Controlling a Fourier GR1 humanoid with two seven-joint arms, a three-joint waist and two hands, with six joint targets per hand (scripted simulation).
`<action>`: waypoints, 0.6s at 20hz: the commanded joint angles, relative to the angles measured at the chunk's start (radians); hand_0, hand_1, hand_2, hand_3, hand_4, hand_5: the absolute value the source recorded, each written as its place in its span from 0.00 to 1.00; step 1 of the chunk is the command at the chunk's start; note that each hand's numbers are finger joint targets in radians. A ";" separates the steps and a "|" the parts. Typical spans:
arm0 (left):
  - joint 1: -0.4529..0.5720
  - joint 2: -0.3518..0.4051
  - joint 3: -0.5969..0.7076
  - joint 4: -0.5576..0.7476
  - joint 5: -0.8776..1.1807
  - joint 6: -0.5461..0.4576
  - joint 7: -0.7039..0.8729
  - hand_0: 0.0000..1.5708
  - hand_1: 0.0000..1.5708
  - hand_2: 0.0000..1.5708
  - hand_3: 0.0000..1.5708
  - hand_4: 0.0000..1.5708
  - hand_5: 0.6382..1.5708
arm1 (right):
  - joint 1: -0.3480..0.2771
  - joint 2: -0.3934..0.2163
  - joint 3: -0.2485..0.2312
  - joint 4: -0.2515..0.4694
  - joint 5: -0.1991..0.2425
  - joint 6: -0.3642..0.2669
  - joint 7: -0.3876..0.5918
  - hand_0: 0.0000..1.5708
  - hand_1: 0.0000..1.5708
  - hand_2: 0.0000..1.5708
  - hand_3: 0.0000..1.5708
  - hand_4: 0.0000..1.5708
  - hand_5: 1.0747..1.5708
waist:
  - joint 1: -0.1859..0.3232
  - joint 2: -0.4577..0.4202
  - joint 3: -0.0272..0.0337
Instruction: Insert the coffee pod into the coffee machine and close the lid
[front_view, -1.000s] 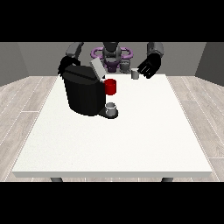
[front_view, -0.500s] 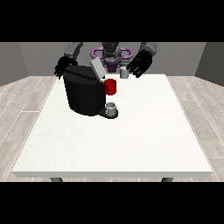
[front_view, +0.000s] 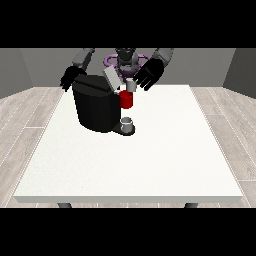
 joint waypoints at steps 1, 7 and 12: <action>-0.039 0.034 0.017 0.020 0.001 -0.021 -0.001 0.81 0.81 0.83 0.79 0.31 1.00 | -0.030 -0.016 -0.017 -0.027 -0.007 -0.008 0.035 0.00 0.00 0.00 0.00 0.31 1.00 | -0.008 0.011 -0.0001; -0.022 -0.042 -0.005 0.035 -0.018 0.013 0.031 0.82 0.82 0.84 0.78 0.32 1.00 | -0.012 -0.018 -0.012 -0.035 -0.026 0.021 0.042 0.00 0.00 0.00 0.00 0.33 1.00 | -0.024 0.008 0.0001; -0.098 -0.008 -0.006 0.031 -0.024 -0.034 0.032 0.78 0.78 0.82 0.77 0.33 1.00 | -0.077 -0.017 -0.045 -0.015 -0.043 -0.001 0.053 0.00 0.00 0.00 0.00 0.32 1.00 | -0.003 0.049 0.0002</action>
